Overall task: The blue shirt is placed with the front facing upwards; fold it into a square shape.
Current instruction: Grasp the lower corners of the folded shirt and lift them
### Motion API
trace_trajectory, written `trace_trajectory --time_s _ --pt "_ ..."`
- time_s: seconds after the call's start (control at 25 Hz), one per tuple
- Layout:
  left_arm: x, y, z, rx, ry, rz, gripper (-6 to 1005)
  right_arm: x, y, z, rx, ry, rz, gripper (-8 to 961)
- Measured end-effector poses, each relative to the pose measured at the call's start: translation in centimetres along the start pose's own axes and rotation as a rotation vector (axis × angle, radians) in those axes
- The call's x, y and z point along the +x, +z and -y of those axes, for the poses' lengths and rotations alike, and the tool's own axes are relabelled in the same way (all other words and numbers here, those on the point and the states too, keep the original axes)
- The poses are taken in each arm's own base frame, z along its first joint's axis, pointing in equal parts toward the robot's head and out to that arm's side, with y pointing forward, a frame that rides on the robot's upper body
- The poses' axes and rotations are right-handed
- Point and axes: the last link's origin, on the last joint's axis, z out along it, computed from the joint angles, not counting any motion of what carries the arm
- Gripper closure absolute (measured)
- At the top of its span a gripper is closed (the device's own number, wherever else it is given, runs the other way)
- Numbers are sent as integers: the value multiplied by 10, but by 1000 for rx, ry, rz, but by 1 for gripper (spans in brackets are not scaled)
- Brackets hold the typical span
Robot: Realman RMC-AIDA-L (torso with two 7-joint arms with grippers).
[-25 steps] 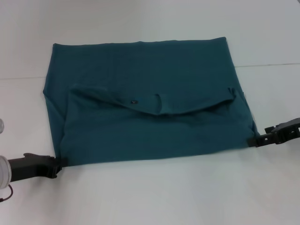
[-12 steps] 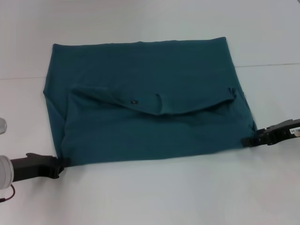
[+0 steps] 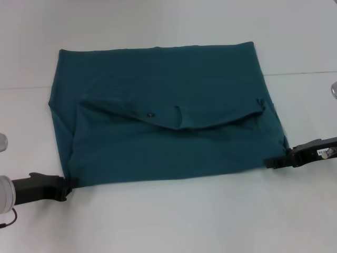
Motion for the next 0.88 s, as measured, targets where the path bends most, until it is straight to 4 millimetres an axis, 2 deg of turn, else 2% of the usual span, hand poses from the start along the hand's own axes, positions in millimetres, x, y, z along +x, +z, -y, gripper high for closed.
trace_trajectory --time_s 0.36,0.6,0.8,0.88 --pt "1 0 0 1 2 -1 964 4 0 0 -1 14 -4 220" --pt "2 1 0 0 5 -2 965 6 0 2 5 20 -3 364" --pt "3 1 -1 0 8 -1 963 5 0 5 29 28 4 598" --pt "3 1 -1 0 9 -1 963 4 0 6 37 31 5 640"
